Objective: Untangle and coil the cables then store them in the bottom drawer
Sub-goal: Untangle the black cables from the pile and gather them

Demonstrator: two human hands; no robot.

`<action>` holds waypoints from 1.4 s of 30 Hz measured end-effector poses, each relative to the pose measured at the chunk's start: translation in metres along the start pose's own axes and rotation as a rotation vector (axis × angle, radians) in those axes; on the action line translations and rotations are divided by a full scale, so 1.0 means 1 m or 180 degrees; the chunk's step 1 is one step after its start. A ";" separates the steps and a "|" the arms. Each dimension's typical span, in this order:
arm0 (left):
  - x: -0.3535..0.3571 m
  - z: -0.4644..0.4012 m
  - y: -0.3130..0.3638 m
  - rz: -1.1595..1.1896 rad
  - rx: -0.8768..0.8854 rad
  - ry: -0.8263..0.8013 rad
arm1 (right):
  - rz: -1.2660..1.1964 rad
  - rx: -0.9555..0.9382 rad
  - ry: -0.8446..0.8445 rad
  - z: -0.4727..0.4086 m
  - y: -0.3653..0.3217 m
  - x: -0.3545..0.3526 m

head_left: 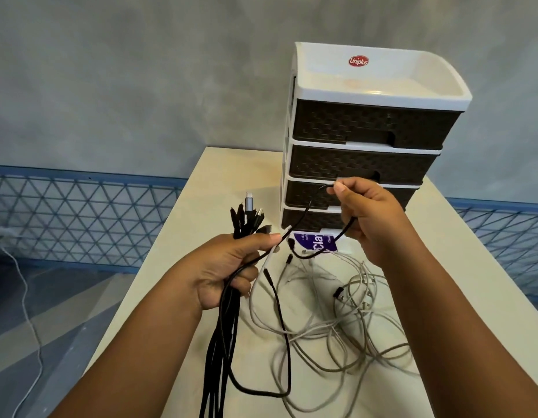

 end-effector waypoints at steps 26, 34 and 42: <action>-0.001 0.001 -0.006 -0.0645 0.0093 -0.0261 | 0.0394 0.0687 -0.0736 0.030 0.012 0.050; -0.014 0.003 0.004 0.0098 -0.0086 -0.0300 | 0.1551 0.0509 0.0208 0.010 0.030 0.015; -0.040 0.007 0.023 0.0865 0.0362 -0.0594 | 0.4349 0.0987 0.0712 -0.010 0.069 -0.028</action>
Point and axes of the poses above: each hand's wrist, its own z-axis away from the middle knuckle, its own x-axis out of the palm, y = z × x, the point moved 1 cm from there along -z, towards the middle knuckle, and after that the axes turned 11 degrees about x, right-handed, at the moved point
